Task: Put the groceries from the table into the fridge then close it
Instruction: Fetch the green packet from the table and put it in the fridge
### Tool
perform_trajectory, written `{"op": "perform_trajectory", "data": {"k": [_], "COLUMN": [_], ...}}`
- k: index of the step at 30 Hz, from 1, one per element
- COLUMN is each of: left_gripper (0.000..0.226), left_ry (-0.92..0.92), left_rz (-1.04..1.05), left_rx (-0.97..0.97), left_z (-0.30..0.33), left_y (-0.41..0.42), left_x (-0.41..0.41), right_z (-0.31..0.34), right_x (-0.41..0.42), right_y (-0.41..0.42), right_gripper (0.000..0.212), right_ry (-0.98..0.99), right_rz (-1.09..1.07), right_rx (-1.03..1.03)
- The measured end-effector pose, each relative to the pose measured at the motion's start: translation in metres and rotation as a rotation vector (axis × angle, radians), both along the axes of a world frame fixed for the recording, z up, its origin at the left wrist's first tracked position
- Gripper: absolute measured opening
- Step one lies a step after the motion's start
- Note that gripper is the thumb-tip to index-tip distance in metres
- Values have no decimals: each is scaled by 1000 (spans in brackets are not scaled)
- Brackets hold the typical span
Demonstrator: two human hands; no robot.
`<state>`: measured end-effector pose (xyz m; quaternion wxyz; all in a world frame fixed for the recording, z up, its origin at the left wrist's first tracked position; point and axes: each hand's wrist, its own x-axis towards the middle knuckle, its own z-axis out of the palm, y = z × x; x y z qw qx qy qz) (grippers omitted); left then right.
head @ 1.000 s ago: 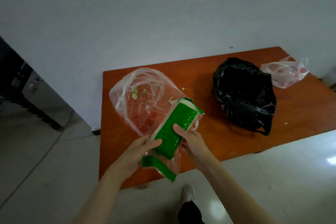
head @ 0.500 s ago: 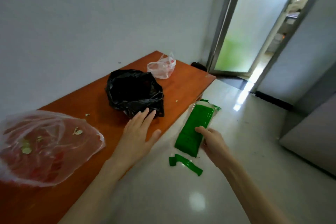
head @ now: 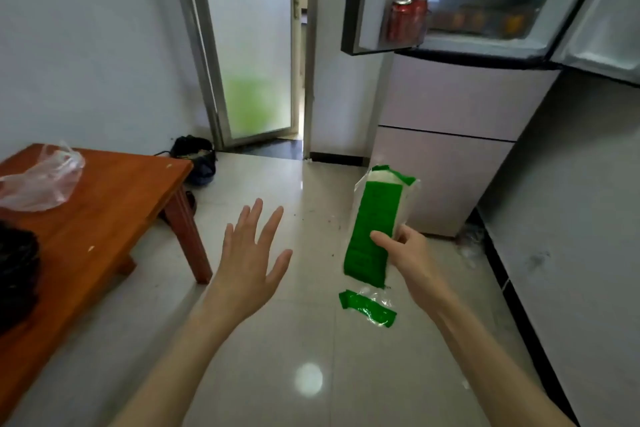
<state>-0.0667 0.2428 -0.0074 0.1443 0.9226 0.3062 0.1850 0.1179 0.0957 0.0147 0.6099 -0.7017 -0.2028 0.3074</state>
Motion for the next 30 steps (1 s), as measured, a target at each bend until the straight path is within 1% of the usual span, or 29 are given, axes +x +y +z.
{"op": "perform_trajectory", "data": {"k": [2,5,9,12,15,20,22,25,28,30], "left_gripper": [65,65,67,78,80,78,78,80,79,79], "left_ry": [12,26,59,54,22,-14,-12,1,14,27], "left_rz": [-68,-177,-258,-292,-303,-345,-364,-408,-433,-427], "left_rx": [3,2,-26,-12,-18,7,19,17,47,59], "left_z": [-6,-13,-22,-25,-20,-2,7,16,20,22], "left_y": [-7,-10,-3,14,37,75,87,96,106,113], "left_x": [39,97,175,240,313,437,482,541,597,633], "right_z": [-5,-14,-22,-22,-15,13,22,30,36,41], "right_x": [28,68,132,194,263,374,413,468,521,557], "right_y": [-19,-38,-43,-32,-11,24,32,44,58,69], "right_gripper": [19,16,19,18,19,16,17,19,15,20], "right_ry": [14,9,-9,-13,-30,-41,-60,-55,-43,-47], "right_rz": [-43,-109,-173,-236,-290,-311,-315,-331,-336,-325], "right_rx": [-12,-15,-34,-13,17,56,62,77,102,114]}}
